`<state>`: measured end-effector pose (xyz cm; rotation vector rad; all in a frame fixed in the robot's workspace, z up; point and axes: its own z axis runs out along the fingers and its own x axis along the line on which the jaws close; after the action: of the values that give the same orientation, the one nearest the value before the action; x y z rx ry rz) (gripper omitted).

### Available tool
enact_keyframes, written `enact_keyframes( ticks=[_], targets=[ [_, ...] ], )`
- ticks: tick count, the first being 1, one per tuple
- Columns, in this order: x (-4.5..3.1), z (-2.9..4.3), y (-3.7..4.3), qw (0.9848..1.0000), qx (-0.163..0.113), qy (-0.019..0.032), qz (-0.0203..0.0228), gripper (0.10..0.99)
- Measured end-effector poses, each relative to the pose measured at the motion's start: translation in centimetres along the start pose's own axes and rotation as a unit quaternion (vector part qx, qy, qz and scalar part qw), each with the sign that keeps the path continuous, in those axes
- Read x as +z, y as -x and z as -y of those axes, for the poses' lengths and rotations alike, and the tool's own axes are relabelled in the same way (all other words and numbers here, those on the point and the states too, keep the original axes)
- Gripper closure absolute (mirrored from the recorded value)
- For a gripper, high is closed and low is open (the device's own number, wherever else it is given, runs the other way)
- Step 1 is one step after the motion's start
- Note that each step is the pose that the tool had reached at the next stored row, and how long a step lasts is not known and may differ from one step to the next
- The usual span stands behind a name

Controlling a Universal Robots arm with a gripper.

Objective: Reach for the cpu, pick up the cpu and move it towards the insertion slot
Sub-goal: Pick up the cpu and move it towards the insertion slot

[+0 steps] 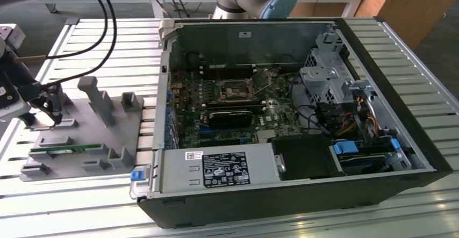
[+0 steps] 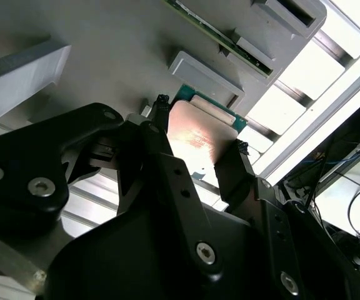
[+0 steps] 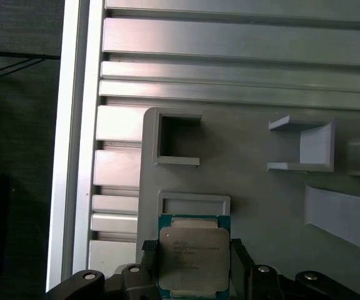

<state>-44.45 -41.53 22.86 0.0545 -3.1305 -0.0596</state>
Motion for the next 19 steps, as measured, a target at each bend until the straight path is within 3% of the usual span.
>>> enact_keyframes(
  ticks=[11, 19],
  targets=[
    [-0.57, -0.08, 0.00, 1.0000, 0.000, 0.0000, 0.0000, 0.545],
    [-2.16, -0.22, -0.02, 1.0000, 0.000, 0.0000, 0.0000, 0.545]
  ],
)
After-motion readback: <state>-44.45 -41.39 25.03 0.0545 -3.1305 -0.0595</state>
